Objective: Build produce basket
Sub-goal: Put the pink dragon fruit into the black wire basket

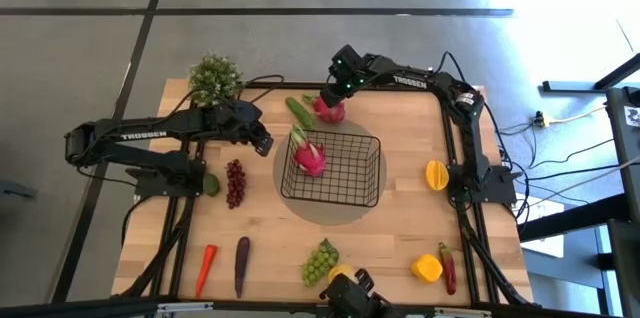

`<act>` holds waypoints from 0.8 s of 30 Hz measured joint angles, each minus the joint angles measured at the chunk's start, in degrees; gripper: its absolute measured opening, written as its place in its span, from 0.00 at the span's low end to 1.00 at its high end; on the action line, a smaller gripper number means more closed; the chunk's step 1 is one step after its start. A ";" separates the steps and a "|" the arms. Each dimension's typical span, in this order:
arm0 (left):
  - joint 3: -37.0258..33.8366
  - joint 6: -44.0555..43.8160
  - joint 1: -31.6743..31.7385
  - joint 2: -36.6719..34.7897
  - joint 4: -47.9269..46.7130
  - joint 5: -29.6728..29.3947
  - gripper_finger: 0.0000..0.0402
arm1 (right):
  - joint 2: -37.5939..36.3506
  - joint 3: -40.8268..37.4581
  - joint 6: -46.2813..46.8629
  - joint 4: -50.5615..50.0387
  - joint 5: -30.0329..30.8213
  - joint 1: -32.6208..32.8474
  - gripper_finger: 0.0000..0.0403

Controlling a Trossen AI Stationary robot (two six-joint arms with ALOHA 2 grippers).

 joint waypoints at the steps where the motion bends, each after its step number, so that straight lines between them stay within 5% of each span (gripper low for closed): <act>1: 0.00 0.19 0.00 0.00 0.01 0.01 0.17 | -0.07 0.63 -0.04 -0.31 -0.02 0.20 0.00; 9: 0.00 1.31 0.00 0.00 -0.08 -0.01 0.17 | -2.98 5.28 -1.13 -6.40 2.93 2.36 0.00; 24: 0.00 8.25 0.04 0.00 -0.14 -0.10 0.17 | -6.65 29.52 0.46 -32.69 23.47 12.99 0.00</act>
